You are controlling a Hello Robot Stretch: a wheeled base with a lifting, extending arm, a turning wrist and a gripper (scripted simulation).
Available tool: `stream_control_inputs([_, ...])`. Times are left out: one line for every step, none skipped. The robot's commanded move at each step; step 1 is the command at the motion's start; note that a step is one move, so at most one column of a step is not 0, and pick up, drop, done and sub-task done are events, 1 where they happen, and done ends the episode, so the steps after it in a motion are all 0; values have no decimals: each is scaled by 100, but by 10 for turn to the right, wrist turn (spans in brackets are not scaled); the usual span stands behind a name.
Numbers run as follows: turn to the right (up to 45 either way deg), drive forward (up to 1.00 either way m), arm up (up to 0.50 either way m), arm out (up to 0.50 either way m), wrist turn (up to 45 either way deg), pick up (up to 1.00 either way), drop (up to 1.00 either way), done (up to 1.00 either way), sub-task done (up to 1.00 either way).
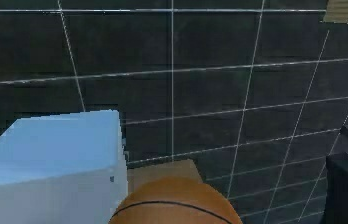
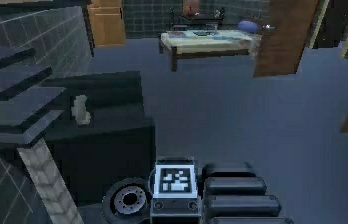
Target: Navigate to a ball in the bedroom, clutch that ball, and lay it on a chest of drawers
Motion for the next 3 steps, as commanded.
stream_control_inputs([-300,0,0,0,0,0,0,0,0])
stream_control_inputs([150,0,0,0,0,0,0,0,0])
stream_control_inputs([-60,0,0,0,0,0,0,0,0])
